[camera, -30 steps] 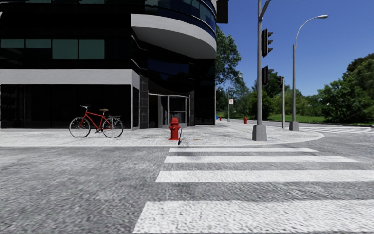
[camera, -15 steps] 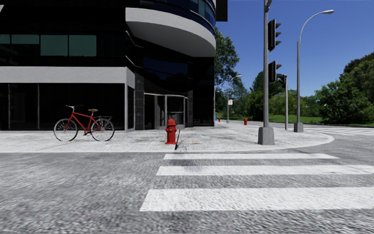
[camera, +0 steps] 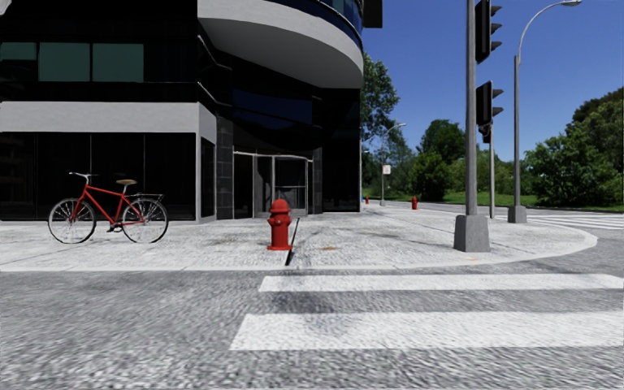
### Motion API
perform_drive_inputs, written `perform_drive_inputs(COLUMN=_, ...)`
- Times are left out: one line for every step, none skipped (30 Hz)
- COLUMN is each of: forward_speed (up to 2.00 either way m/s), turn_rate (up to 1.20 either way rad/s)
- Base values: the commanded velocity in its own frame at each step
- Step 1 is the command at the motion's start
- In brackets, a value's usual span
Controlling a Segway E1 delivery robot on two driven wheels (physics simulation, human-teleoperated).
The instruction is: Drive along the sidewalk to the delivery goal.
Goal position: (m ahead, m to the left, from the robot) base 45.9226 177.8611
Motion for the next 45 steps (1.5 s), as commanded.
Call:
perform_drive_inputs(forward_speed=2.00, turn_rate=-0.38)
perform_drive_inputs(forward_speed=2.00, turn_rate=-0.38)
perform_drive_inputs(forward_speed=2.00, turn_rate=-0.38)
perform_drive_inputs(forward_speed=2.00, turn_rate=-0.38)
perform_drive_inputs(forward_speed=2.00, turn_rate=-0.38)
perform_drive_inputs(forward_speed=2.00, turn_rate=-0.38)
perform_drive_inputs(forward_speed=2.00, turn_rate=-0.38)
perform_drive_inputs(forward_speed=2.00, turn_rate=-0.38)
perform_drive_inputs(forward_speed=2.00, turn_rate=-0.38)
perform_drive_inputs(forward_speed=2.00, turn_rate=-0.38)
perform_drive_inputs(forward_speed=2.00, turn_rate=-0.38)
perform_drive_inputs(forward_speed=2.00, turn_rate=-0.38)
perform_drive_inputs(forward_speed=2.00, turn_rate=-0.39)
perform_drive_inputs(forward_speed=2.00, turn_rate=-0.39)
perform_drive_inputs(forward_speed=2.00, turn_rate=-0.40)
perform_drive_inputs(forward_speed=2.00, turn_rate=-0.40)
perform_drive_inputs(forward_speed=2.00, turn_rate=-0.40)
perform_drive_inputs(forward_speed=2.00, turn_rate=-0.32)
perform_drive_inputs(forward_speed=2.00, turn_rate=-0.16)
perform_drive_inputs(forward_speed=2.00, turn_rate=0.00)
perform_drive_inputs(forward_speed=2.00, turn_rate=0.00)
perform_drive_inputs(forward_speed=2.00, turn_rate=0.00)
perform_drive_inputs(forward_speed=2.00, turn_rate=0.00)
perform_drive_inputs(forward_speed=2.00, turn_rate=0.00)
perform_drive_inputs(forward_speed=2.00, turn_rate=0.00)
perform_drive_inputs(forward_speed=2.00, turn_rate=0.00)
perform_drive_inputs(forward_speed=2.00, turn_rate=0.00)
perform_drive_inputs(forward_speed=2.00, turn_rate=0.00)
perform_drive_inputs(forward_speed=2.00, turn_rate=0.00)
perform_drive_inputs(forward_speed=2.00, turn_rate=0.00)
perform_drive_inputs(forward_speed=2.00, turn_rate=0.00)
perform_drive_inputs(forward_speed=2.00, turn_rate=0.00)
perform_drive_inputs(forward_speed=1.98, turn_rate=0.00)
perform_drive_inputs(forward_speed=1.93, turn_rate=0.00)
perform_drive_inputs(forward_speed=1.93, turn_rate=0.00)
perform_drive_inputs(forward_speed=1.86, turn_rate=0.00)
perform_drive_inputs(forward_speed=1.69, turn_rate=0.00)
perform_drive_inputs(forward_speed=1.69, turn_rate=0.00)
perform_drive_inputs(forward_speed=1.50, turn_rate=0.00)
perform_drive_inputs(forward_speed=1.37, turn_rate=0.00)
perform_drive_inputs(forward_speed=1.32, turn_rate=0.00)
perform_drive_inputs(forward_speed=1.32, turn_rate=0.00)
perform_drive_inputs(forward_speed=1.31, turn_rate=0.00)
perform_drive_inputs(forward_speed=1.31, turn_rate=0.00)
perform_drive_inputs(forward_speed=1.31, turn_rate=0.00)
